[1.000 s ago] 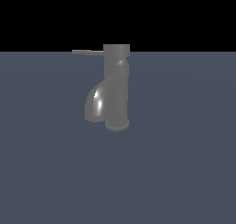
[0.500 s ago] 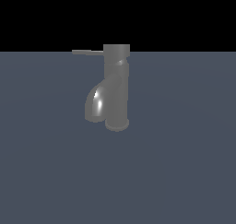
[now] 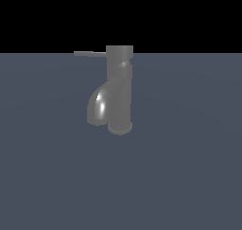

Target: Turn on the faucet by rotating a designated handle.

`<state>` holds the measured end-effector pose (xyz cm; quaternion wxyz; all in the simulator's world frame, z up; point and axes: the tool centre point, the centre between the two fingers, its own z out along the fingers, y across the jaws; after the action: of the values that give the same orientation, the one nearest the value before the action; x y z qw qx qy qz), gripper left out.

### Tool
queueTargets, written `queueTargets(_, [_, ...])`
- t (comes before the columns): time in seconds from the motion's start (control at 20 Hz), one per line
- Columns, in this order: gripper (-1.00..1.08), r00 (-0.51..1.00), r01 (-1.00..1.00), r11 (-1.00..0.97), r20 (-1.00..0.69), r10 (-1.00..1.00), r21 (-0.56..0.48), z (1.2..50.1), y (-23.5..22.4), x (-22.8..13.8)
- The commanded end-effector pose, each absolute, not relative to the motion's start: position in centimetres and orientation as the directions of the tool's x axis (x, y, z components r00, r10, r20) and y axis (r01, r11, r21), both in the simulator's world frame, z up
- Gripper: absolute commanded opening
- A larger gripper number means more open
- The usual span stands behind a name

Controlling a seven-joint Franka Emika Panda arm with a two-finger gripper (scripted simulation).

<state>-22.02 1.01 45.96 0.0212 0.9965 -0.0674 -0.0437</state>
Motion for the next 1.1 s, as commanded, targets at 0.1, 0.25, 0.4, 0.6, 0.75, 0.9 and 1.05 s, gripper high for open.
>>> queueTargets(0.1, [-1.0, 0.969, -0.231, -0.972, -0.083, -0.233, 0.031, 45.6, 1.6, -19.9])
queueTargets(0.25, [-1.0, 0.95, -0.3, -0.954, -0.084, -0.301, 0.021, 45.3, 2.0, -18.3])
queueTargets(0.4, [-1.0, 0.926, -0.369, -0.929, -0.087, -0.369, 0.013, 44.9, 2.4, -16.8])
queueTargets(0.6, [-1.0, 0.885, -0.458, -0.889, -0.092, -0.457, 0.006, 44.3, 3.0, -14.8])
queueTargets(0.75, [-1.0, 0.848, -0.524, -0.852, -0.096, -0.521, 0.003, 43.8, 3.5, -13.3])
queueTargets(0.9, [-1.0, 0.806, -0.586, -0.81, -0.1, -0.584, 0.002, 43.2, 3.9, -11.8])
queueTargets(1.05, [-1.0, 0.759, -0.646, -0.763, -0.103, -0.643, 0.002, 42.6, 4.4, -10.3])
